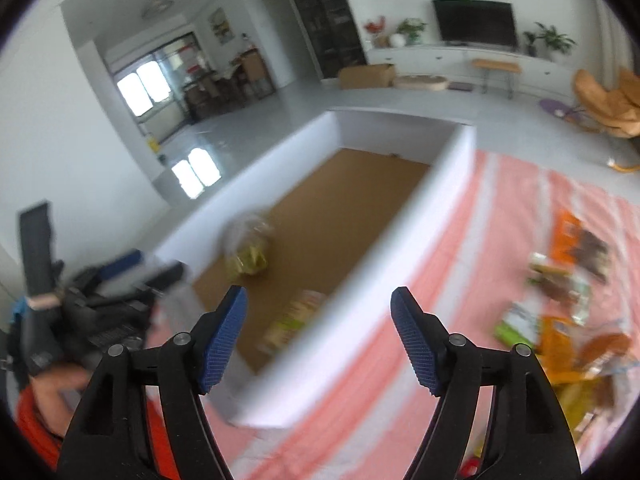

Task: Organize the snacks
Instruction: 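Carry both snacks into the white box and open both tools, then return both tools over the table toward the remaining snacks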

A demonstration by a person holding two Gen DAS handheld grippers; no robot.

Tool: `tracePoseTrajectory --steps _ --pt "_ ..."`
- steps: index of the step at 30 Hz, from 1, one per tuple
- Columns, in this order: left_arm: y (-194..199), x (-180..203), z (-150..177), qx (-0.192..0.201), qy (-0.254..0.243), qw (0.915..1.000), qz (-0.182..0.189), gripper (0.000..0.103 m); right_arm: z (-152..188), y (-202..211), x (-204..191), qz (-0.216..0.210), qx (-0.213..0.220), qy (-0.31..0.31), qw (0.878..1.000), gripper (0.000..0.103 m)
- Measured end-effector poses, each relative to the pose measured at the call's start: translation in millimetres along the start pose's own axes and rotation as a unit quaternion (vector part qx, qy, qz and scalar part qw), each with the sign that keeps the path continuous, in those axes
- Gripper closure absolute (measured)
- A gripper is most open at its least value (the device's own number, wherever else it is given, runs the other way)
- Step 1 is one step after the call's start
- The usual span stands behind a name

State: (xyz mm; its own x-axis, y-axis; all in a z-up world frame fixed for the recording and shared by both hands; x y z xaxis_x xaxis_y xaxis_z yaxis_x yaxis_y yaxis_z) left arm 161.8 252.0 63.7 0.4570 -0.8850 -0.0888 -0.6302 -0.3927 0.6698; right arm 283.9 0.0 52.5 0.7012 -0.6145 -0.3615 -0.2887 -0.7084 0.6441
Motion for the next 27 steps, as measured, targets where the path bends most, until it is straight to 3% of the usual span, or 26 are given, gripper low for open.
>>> tracePoseTrajectory --steps 4,8,11,13,16,21,27 --pt "28.0 17.8 4.2 0.015 -0.008 0.9997 0.017 0.013 27.1 28.3 33.2 0.036 -0.003 -0.013 0.999 0.026" --pt "63.7 41.0 20.0 0.020 -0.020 0.9972 0.069 0.013 72.7 71.1 68.9 0.085 0.007 0.007 0.996 0.026" --pt "94.5 78.7 43.8 0.023 -0.051 0.9900 0.129 0.012 125.4 101.6 101.4 0.143 0.003 0.019 0.990 0.025" --pt "110.0 109.7 64.9 0.018 -0.077 0.9830 0.166 0.005 164.5 124.1 125.5 0.178 -0.004 0.013 0.984 0.025" --pt "116.8 165.1 106.0 -0.015 -0.117 0.9664 0.228 0.002 206.6 151.2 152.9 0.226 -0.006 0.000 0.974 0.025" --pt "88.9 225.0 160.2 -0.059 -0.181 0.9547 0.229 0.002 244.9 182.0 193.2 0.275 -0.006 -0.050 0.960 0.025" --pt "53.5 237.5 183.4 -0.074 -0.201 0.9563 0.199 0.002 254.6 185.7 210.5 0.286 -0.002 -0.080 0.955 0.025"
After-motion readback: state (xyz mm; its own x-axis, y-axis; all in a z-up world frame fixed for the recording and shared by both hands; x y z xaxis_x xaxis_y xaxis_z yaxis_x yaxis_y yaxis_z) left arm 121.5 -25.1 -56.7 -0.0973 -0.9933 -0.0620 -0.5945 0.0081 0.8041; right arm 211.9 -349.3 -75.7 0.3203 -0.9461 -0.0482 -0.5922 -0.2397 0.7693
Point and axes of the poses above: each gripper's, at about its wrist camera, not at the fingertips, and y roughly against the way its jaws point, x to its right, z to its underside, the point moved 5 cm from there along -y, roughly the way its jaws point, and after that the axes turned 7 degrees about -z, right-handed, at the moved point
